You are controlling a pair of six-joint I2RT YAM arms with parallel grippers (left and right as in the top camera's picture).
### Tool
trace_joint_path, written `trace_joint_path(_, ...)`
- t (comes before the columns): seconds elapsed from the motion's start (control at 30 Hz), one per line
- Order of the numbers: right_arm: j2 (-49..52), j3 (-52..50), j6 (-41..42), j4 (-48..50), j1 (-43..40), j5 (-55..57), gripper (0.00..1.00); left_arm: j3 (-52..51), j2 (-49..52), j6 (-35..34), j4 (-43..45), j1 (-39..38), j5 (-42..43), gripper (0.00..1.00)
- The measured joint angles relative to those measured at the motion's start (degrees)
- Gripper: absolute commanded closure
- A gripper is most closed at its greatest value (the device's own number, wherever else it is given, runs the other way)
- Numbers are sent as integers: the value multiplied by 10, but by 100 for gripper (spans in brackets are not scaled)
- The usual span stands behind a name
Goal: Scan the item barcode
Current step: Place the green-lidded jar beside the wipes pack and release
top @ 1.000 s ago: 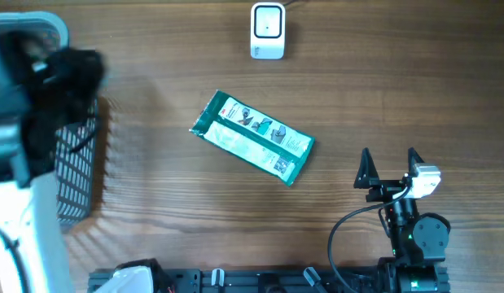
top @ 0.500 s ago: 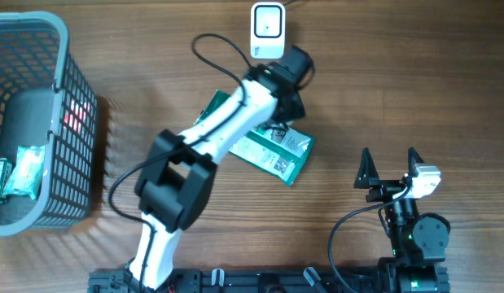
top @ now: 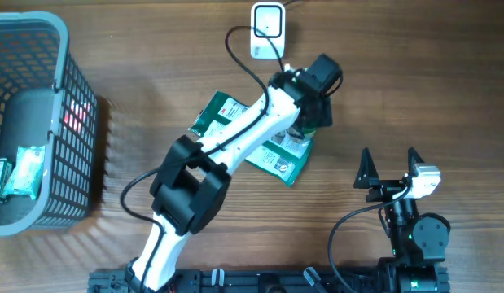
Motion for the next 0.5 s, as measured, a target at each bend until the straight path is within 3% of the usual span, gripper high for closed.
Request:
trace_joint_path(0.13,0,0,0,0,0,0,0,127,-97,41,-99,33,-136,0)
trace_joint_path(0.3,0,0,0,0,0,0,0,150,-267,29,-148,170,-235,0)
trace_joint_path(0.33,0,0,0,0,0,0,0,152,-309,8,-179,254,-253,0)
trace_joint_path(0.37,0,0,0,0,0,0,0,152,-321,-6,-192,280,-254,0)
trace_joint_path(0.43,0,0,0,0,0,0,0,153,-343,-64,-229,442,-214,0)
trace_joint_path(0.5,0,0,0,0,0,1,0,153,-346,-84,-249,548,-150,0)
